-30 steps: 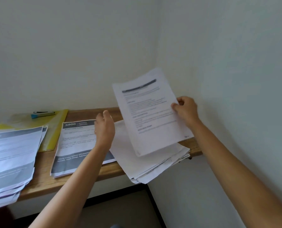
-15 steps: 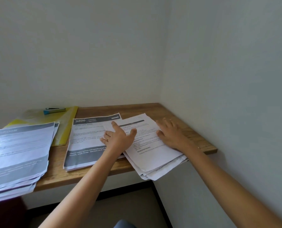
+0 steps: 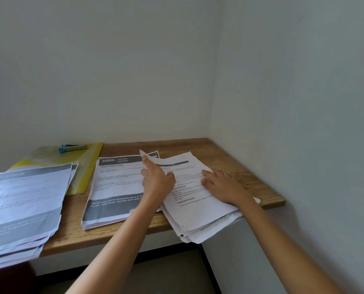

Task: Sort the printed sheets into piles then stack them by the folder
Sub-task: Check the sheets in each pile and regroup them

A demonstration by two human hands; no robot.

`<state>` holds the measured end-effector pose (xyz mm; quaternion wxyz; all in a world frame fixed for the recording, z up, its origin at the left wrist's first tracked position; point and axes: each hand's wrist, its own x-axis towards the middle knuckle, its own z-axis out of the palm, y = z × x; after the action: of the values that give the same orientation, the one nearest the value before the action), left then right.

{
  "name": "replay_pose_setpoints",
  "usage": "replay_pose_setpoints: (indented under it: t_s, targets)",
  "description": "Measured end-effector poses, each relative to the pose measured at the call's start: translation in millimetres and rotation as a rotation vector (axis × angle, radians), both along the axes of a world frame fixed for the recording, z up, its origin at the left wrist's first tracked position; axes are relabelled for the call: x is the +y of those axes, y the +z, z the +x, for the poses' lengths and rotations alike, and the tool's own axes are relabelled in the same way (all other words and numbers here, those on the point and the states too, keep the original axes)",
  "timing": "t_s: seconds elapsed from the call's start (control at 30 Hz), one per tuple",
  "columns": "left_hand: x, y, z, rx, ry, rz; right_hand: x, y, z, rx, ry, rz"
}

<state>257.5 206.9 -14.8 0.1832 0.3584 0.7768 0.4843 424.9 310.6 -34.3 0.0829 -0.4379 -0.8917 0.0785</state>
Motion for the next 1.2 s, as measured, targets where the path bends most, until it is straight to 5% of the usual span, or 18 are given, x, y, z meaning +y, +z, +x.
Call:
replay_pose_setpoints:
  t_s: [0.6,0.97,1.2]
  targets:
    - [-2,26,-2,-0.177,0.094,-0.173,1,-1,0,-0.001,-0.003,0.012]
    - [-9,14,-4,-0.146,0.042,0.214,2,0,0,0.049,0.003,-0.015]
    - [4,28,-9,-0.104,-0.086,0.371,11,10,4,0.402,0.047,-0.176]
